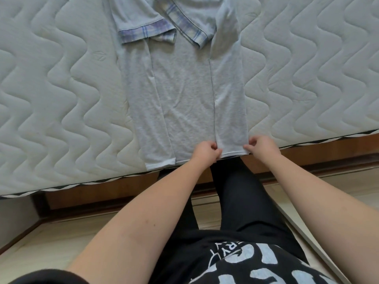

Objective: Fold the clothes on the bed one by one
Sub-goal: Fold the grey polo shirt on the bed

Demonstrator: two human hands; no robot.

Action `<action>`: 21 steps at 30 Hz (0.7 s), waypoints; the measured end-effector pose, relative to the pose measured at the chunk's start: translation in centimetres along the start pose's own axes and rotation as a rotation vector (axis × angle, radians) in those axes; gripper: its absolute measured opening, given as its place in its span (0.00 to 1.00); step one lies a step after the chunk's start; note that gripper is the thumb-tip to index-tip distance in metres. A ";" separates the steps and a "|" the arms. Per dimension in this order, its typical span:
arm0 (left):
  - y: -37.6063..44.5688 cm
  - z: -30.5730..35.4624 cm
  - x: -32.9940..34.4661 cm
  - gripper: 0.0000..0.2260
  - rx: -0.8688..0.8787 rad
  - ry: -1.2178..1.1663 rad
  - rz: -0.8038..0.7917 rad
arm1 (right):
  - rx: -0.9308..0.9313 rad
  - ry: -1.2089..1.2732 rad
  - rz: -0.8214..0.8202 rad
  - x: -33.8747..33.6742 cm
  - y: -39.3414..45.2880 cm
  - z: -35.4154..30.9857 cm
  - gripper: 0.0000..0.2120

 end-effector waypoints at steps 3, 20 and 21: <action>0.0 -0.3 0.4 0.07 -0.014 -0.009 0.020 | 0.016 0.084 0.011 -0.7 0.0 1.2 0.08; 4.6 10.0 -13.1 0.13 0.202 -0.214 0.461 | -0.291 0.274 0.325 -6.7 2.2 -10.7 0.15; 5.2 10.9 -13.8 0.14 0.192 -0.260 0.453 | -0.308 0.275 0.329 -7.4 2.6 -11.7 0.15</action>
Point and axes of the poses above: each hand's wrist, its own y-axis towards the middle knuckle, its own x-axis out of the palm, z = x × y, the point moved 9 cm from there along y, towards the middle knuckle, and after that the axes turned 2 degrees about -x, right-handed, at the moved point
